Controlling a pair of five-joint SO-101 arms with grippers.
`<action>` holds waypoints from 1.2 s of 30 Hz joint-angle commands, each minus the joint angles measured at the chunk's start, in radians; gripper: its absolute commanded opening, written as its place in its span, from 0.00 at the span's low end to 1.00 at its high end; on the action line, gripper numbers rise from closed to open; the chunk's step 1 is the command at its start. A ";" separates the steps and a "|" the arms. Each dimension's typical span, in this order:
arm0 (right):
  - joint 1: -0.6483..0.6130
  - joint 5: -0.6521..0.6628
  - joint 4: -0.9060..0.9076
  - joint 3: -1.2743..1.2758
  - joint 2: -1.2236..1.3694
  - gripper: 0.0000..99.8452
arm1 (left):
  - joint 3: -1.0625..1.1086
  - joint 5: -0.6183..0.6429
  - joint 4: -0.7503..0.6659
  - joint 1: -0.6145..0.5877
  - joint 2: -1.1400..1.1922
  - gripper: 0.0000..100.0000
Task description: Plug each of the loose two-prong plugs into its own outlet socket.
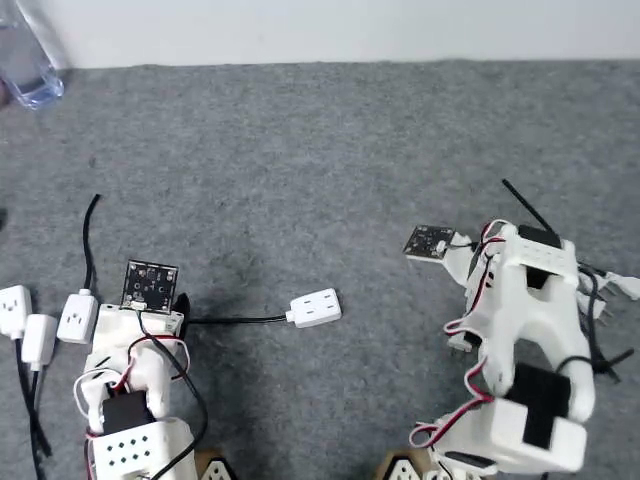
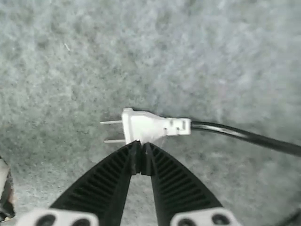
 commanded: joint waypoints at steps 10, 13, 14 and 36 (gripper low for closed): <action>0.073 -0.005 -0.051 0.101 -0.139 0.01 | -0.005 -0.011 0.003 0.008 -0.012 0.25; 0.093 0.034 -0.077 0.133 -0.139 0.01 | -0.005 -0.011 0.003 0.008 -0.012 0.25; 0.102 0.044 -0.076 0.137 -0.139 0.01 | -0.005 -0.011 0.003 0.008 -0.012 0.25; -0.022 0.051 -0.162 0.178 0.007 0.01 | -0.005 -0.011 0.005 0.011 -0.012 0.25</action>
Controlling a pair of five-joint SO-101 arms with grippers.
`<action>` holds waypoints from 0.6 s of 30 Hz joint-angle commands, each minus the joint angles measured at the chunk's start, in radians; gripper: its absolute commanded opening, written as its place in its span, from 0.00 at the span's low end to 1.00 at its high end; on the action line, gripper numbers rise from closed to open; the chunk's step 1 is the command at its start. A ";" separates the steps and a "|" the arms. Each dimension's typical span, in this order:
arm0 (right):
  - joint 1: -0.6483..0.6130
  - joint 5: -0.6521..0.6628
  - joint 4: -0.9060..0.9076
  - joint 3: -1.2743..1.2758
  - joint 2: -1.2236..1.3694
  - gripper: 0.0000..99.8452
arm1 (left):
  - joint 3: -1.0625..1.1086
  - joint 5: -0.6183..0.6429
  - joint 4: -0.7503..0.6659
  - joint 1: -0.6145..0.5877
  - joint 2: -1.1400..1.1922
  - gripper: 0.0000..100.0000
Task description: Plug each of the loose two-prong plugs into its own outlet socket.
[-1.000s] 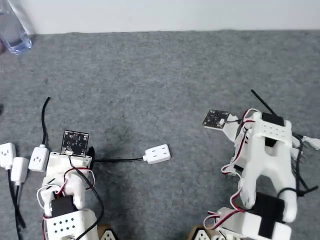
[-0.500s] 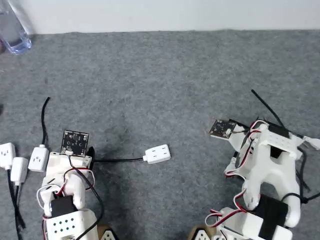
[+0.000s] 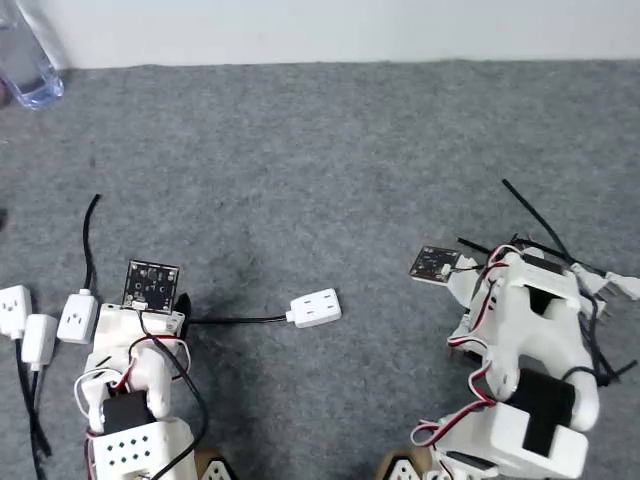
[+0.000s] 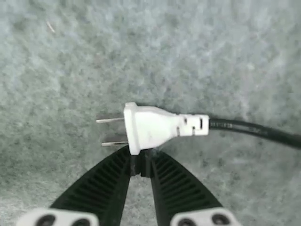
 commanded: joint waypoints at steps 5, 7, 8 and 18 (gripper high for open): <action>-0.128 0.002 0.025 -0.009 -0.007 0.01 | -0.005 -0.011 0.005 0.006 -0.012 0.25; -0.154 -0.014 0.025 -0.011 -0.007 0.01 | -0.005 -0.011 0.005 0.008 -0.012 0.25; -0.170 -0.035 0.025 -0.012 -0.007 0.01 | -0.005 -0.011 0.005 0.008 -0.012 0.25; -0.346 -0.164 0.024 -0.054 -0.008 0.01 | -0.005 -0.011 0.005 0.008 -0.012 0.25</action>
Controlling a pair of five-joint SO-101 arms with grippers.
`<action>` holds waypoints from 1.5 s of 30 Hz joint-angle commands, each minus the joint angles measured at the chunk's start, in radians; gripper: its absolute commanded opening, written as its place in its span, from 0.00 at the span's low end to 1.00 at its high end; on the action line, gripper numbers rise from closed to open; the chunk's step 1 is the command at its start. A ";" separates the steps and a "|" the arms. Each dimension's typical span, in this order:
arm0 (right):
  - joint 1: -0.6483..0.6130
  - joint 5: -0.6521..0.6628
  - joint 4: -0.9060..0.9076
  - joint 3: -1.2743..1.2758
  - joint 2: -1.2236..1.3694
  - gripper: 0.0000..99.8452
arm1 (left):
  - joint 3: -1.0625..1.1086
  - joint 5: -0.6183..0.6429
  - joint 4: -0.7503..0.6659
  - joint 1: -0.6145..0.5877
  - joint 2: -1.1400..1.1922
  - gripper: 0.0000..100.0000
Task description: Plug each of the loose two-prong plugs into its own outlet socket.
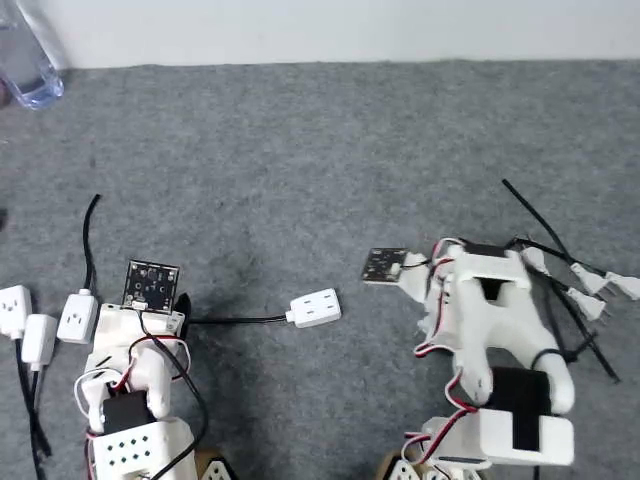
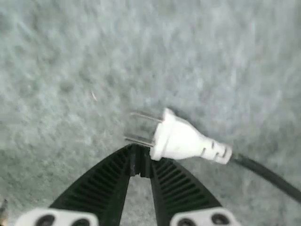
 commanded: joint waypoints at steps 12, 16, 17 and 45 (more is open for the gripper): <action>-0.214 -0.089 0.007 -0.152 -0.008 0.01 | -0.005 -0.011 0.005 0.008 -0.012 0.25; -0.263 -0.120 0.001 -0.152 -0.008 0.01 | -0.005 -0.011 0.005 0.006 -0.012 0.25; -0.272 -0.140 0.001 -0.152 -0.008 0.01 | -0.005 -0.011 0.005 0.005 -0.012 0.25; -0.248 -0.175 -0.128 -0.158 -0.068 0.01 | -0.005 -0.011 0.005 0.008 -0.012 0.25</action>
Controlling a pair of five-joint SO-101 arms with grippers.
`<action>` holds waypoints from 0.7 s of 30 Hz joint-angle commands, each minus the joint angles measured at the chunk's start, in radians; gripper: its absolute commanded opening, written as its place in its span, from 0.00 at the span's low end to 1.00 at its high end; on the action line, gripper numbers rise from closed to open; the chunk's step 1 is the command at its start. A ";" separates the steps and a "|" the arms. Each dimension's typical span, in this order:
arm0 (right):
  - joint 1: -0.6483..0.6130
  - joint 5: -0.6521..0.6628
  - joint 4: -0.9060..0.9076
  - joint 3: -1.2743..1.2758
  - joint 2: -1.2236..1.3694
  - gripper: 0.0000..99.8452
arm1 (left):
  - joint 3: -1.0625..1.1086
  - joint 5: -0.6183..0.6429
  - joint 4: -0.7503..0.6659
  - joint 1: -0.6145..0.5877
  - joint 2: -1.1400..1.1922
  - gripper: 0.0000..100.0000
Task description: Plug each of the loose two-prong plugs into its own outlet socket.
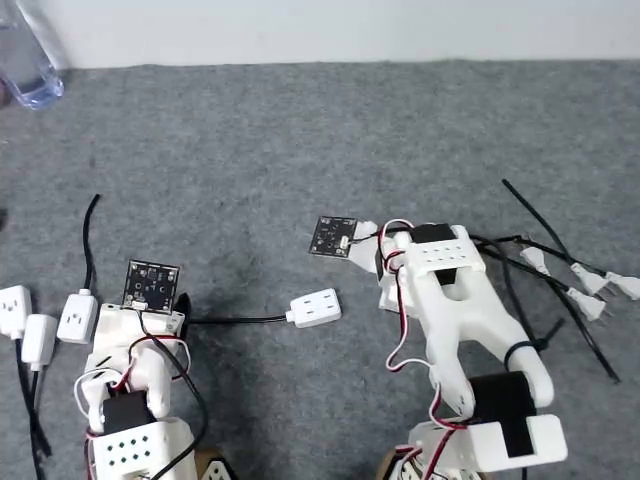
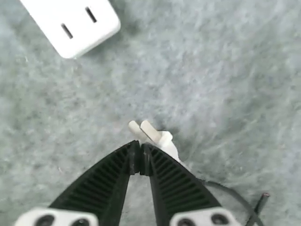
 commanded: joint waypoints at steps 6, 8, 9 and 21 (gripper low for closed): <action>-0.022 -0.009 -0.101 -0.034 -0.038 0.01 | -0.005 -0.011 0.006 0.008 -0.012 0.25; -0.022 -0.009 -0.111 -0.034 -0.041 0.01 | -0.005 -0.011 0.006 0.008 -0.012 0.25; -0.022 -0.009 -0.111 -0.034 -0.044 0.01 | -0.005 -0.011 0.006 0.008 -0.012 0.25; -0.039 -0.104 0.127 -0.081 -0.182 0.01 | -0.005 -0.011 0.006 0.008 -0.012 0.25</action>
